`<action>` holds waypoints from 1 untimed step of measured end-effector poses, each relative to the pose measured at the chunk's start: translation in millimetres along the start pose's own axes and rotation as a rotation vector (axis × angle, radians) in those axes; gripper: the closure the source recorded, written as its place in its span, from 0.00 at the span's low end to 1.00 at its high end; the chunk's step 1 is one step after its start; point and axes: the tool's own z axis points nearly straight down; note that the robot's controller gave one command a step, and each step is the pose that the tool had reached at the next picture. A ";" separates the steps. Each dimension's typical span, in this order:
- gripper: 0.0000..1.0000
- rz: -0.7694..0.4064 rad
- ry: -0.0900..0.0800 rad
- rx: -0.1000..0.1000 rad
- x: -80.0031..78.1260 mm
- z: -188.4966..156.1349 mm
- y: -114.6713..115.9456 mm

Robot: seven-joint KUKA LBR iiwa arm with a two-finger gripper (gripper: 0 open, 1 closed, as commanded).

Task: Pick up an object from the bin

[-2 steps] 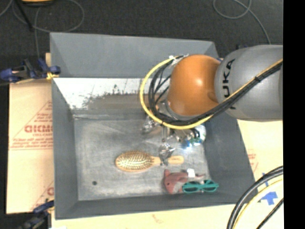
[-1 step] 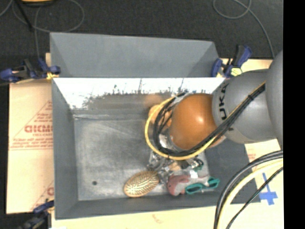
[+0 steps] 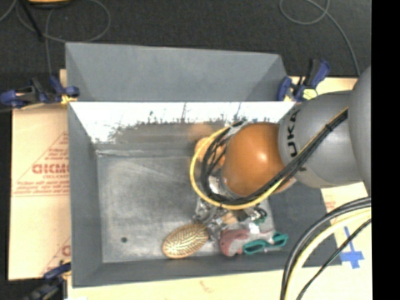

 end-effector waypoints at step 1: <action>1.00 -0.019 0.010 -0.003 -12.8 -151.5 -5.9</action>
Offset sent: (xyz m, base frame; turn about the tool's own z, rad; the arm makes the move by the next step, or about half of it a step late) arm 0.0000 0.0000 0.0000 0.0000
